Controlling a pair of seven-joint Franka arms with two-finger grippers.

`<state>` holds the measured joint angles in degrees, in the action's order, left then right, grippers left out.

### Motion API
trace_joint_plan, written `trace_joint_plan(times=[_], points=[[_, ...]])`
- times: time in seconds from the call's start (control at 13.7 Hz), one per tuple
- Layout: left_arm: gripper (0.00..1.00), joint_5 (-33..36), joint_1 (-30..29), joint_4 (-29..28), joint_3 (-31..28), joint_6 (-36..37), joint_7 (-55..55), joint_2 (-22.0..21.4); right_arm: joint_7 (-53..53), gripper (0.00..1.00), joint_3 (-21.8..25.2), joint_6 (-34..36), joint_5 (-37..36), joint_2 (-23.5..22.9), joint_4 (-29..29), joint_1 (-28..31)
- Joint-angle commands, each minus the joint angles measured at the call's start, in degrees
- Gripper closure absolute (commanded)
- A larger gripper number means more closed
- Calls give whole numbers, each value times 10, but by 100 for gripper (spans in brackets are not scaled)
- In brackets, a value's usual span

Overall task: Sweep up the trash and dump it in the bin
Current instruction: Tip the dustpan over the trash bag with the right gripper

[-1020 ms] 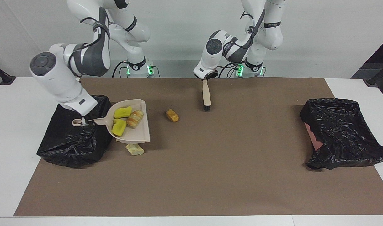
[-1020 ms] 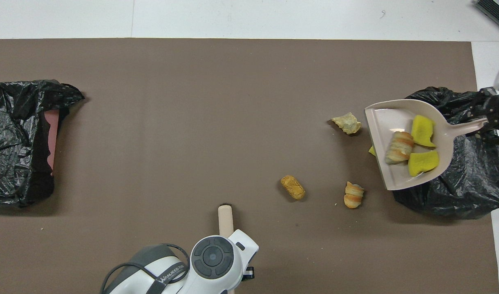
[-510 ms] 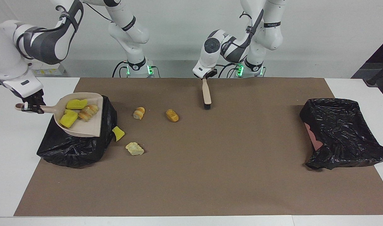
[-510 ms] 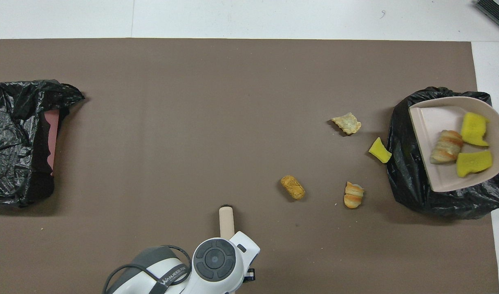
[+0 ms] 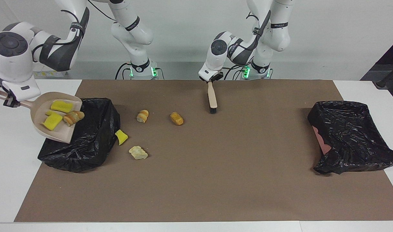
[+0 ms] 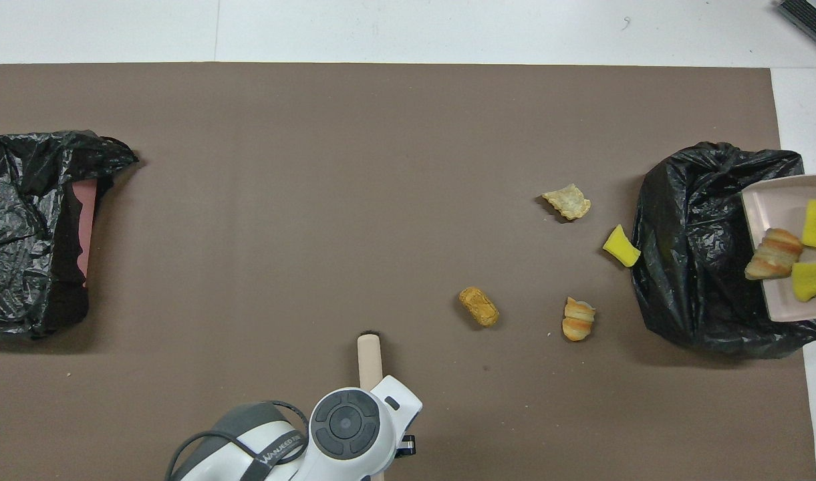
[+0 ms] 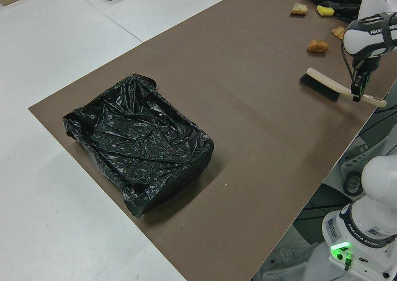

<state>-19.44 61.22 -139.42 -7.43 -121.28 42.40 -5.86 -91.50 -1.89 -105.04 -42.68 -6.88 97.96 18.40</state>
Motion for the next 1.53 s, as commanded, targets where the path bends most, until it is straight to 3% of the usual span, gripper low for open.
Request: trace_joint_plan(times=[0.0, 0.07, 0.15, 0.29, 0.51, 0.8, 0.95, 1.31, 1.46], points=[[19, 3, -5, -2, -8, -7, -17, 0, 66, 100, -3, 8, -79, 42, 53, -43], [5, 14, -15, 16, -9, -4, -24, 2, 78, 100, -3, 24, -106, 42, 52, -60], [0, 46, -33, 39, -9, 4, -26, 4, 90, 100, -3, 40, -125, 45, 52, -73], [0, 118, -62, 107, -10, 40, -40, 18, 96, 100, -3, 62, -188, 49, 54, -100], [0, 137, -157, 217, -11, 89, -110, 21, 134, 100, -4, 95, -250, 56, 55, -123], [0, 178, -278, 364, -11, 179, -265, 28, 143, 100, -7, 112, -260, 60, 57, -131], [0, 191, -329, 403, -13, 184, -340, 26, 133, 100, -8, 109, -238, 62, 51, -130], [0, 178, -447, 502, -13, 282, -456, 40, 168, 100, -11, 83, -39, 55, 47, -131], [0, 175, -464, 525, -14, 298, -465, 53, 181, 100, -14, 79, 12, 51, 44, -141]])
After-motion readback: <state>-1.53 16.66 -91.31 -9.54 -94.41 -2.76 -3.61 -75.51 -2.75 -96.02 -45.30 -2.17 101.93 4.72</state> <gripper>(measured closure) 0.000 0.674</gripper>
